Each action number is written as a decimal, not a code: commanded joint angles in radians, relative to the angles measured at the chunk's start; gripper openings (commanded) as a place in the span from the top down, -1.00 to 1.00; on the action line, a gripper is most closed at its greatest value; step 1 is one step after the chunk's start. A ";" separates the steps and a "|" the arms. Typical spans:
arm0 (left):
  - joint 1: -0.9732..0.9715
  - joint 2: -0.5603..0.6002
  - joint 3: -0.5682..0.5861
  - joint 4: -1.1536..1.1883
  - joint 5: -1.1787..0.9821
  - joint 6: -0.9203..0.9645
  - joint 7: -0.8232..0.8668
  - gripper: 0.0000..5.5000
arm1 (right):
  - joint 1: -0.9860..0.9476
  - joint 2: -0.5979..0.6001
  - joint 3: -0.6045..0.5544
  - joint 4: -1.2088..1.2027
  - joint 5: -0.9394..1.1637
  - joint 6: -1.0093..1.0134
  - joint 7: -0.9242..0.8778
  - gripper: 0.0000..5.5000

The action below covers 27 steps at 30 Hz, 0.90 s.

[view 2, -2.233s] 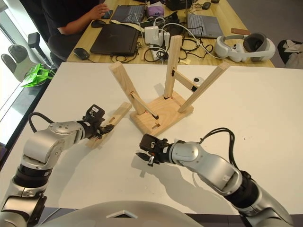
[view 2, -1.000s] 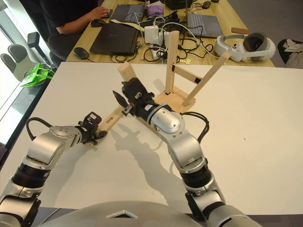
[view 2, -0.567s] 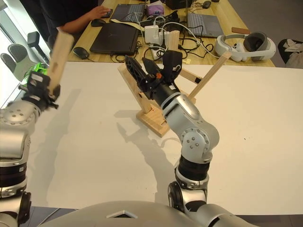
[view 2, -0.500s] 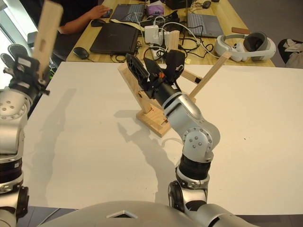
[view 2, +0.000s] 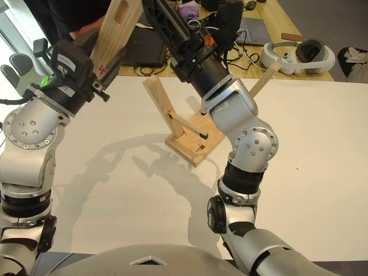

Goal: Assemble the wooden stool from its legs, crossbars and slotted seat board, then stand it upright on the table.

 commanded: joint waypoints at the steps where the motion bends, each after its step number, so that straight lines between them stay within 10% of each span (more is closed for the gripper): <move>1: -0.019 -0.012 -0.030 -0.041 0.005 -0.009 -0.026 0.26 | -0.023 -0.025 0.004 0.018 0.013 -0.021 -0.006 -0.22; 9: 0.008 -0.005 -0.064 -0.077 0.016 -0.009 -0.073 0.26 | -0.056 -0.099 -0.021 0.079 0.024 -0.053 0.028 -0.22; 21: -0.002 0.016 -0.049 -0.033 0.054 -0.045 -0.108 0.26 | -0.057 -0.212 -0.030 0.075 0.160 -0.012 0.170 0.56; 27: -0.031 0.033 -0.049 0.033 0.100 -0.120 -0.117 0.26 | -0.032 -0.242 -0.015 0.061 0.225 0.013 0.226 0.61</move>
